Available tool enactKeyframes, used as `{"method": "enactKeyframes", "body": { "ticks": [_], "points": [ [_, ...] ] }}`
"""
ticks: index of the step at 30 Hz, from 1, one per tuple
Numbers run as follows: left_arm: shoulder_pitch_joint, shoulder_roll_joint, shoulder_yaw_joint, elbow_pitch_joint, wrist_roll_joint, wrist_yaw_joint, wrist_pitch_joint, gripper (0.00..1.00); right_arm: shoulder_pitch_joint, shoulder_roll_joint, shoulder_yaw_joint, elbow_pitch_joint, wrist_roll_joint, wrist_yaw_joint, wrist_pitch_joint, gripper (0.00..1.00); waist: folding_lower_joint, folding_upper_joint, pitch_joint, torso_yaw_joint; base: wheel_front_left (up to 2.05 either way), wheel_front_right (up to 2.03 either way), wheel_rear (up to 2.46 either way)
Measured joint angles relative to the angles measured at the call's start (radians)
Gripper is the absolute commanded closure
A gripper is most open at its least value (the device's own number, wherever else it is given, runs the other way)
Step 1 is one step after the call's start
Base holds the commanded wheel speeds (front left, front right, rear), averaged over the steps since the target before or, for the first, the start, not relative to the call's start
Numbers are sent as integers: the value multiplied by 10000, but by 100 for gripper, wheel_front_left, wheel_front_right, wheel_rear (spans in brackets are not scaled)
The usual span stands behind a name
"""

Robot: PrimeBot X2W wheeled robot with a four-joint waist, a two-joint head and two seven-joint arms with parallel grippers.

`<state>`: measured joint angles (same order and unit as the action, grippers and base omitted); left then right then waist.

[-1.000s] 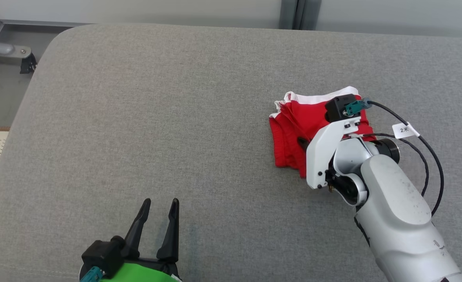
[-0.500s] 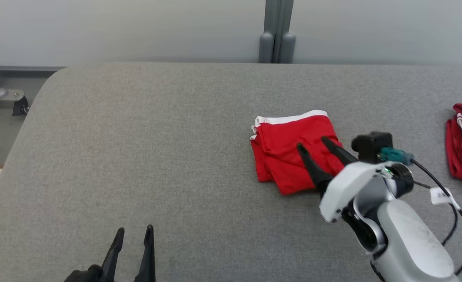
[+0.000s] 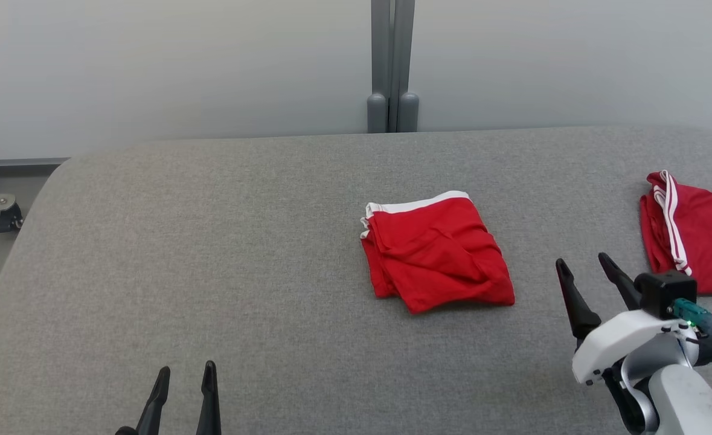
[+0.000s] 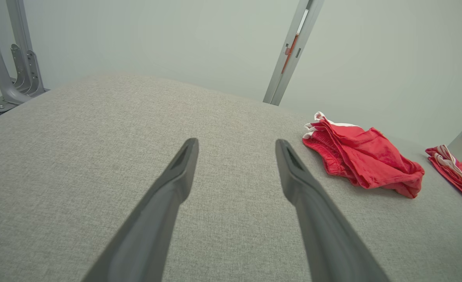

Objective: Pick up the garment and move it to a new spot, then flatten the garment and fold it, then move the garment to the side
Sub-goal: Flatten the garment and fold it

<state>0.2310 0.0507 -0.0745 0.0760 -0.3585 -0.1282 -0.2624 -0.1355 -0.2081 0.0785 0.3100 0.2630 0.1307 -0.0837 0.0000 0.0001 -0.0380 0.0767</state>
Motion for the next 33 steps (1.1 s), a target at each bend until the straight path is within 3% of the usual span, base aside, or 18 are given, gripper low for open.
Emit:
{"method": "enactKeyframes", "body": {
  "ticks": [1,2,11,21,27,33],
  "points": [
    [1,0,-27,-17,-4,6,0,0,-130,17,-40,100,10,0,29,57,0,0,10,19,0,0,0],
    [-2,0,-56,-40,-8,6,0,0,-331,-6,-21,211,10,0,134,100,0,0,34,45,0,0,0],
    [-770,0,-278,-33,198,4,-2,0,-2975,-299,497,1689,-351,8,1223,100,0,0,831,437,0,0,0],
    [-1580,-2,-548,316,-10,-10,0,0,-4543,-497,1889,4339,8,8,2165,100,0,0,1847,1566,0,0,0],
    [-1554,-2,-514,389,-13,-10,0,0,-4552,-709,3020,4420,1279,8,2431,100,0,0,1980,1835,0,0,0],
    [-1539,-4,-443,370,-10,-12,0,0,-4145,-1258,4625,3338,3001,8,2604,100,0,0,1844,1693,0,0,0]
  ]
}}
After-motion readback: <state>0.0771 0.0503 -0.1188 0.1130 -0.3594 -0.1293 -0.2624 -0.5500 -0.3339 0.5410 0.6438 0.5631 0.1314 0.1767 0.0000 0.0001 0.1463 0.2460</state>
